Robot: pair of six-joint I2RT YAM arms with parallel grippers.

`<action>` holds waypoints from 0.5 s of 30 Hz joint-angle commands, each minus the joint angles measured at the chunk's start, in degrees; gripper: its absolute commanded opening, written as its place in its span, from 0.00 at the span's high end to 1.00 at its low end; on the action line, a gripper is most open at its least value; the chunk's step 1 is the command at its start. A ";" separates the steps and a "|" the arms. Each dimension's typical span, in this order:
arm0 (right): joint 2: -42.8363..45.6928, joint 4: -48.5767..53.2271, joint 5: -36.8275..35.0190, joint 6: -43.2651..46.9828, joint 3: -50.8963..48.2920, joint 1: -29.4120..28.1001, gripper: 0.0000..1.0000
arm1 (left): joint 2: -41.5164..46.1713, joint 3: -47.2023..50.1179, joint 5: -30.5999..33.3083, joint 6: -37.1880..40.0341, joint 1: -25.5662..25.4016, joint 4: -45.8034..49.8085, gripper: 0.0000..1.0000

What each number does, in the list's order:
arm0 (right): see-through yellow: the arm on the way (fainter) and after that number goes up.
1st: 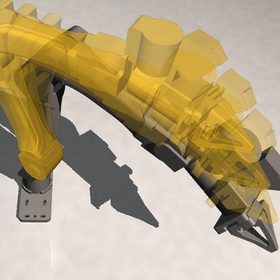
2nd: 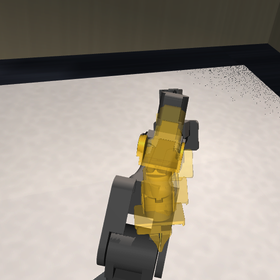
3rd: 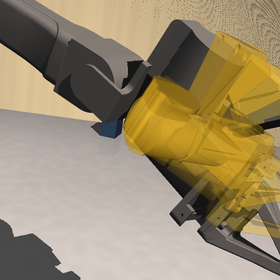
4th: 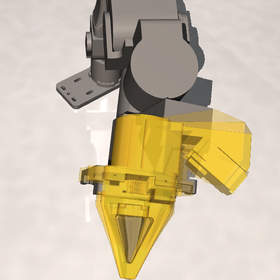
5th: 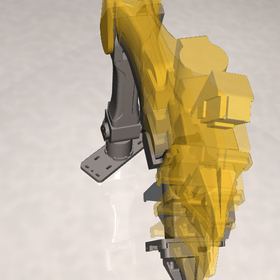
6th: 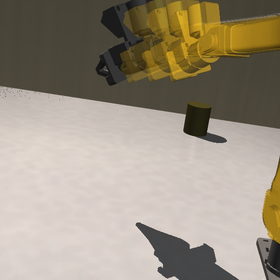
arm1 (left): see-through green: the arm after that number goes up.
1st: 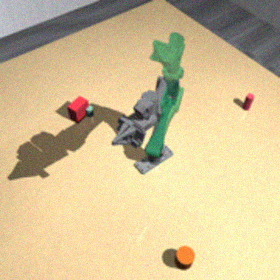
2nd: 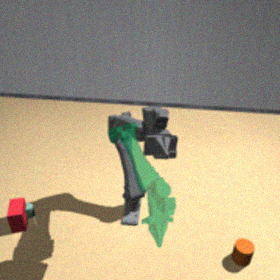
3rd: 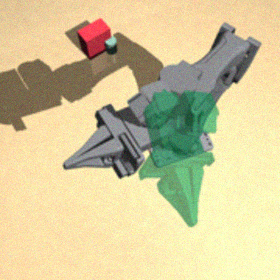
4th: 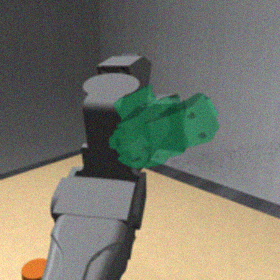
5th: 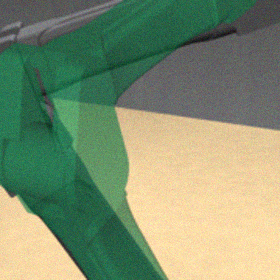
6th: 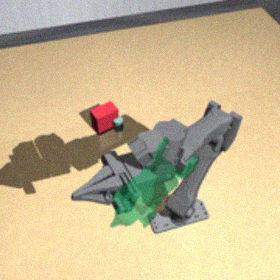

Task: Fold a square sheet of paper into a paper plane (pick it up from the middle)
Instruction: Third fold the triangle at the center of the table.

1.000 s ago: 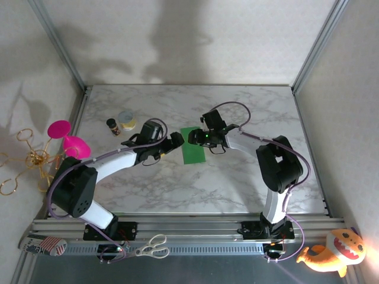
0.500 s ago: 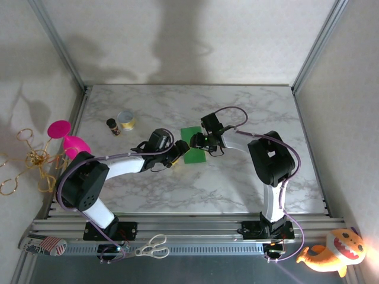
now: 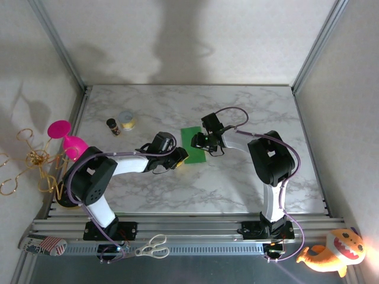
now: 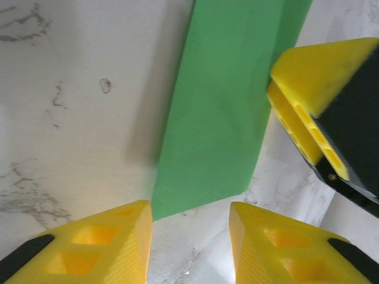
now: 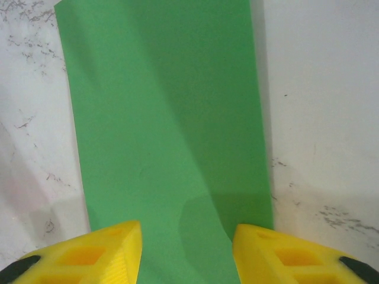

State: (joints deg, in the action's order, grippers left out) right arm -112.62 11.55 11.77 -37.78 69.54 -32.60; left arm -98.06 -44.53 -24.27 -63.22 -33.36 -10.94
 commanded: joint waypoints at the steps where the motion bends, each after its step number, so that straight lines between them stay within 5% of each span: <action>1: -3.31 3.78 -1.46 -0.38 -0.79 0.34 0.53 | -1.48 -0.97 0.06 0.85 -0.65 0.10 0.62; 15: -3.13 3.74 -1.14 0.07 -0.73 0.34 0.53 | -6.60 -8.46 -2.31 7.56 -0.06 4.99 0.67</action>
State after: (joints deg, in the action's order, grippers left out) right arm -112.71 11.55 11.81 -37.76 69.54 -32.60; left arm -103.61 -50.43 -24.95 -58.83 -33.45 -8.73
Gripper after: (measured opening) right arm 0.472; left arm 0.337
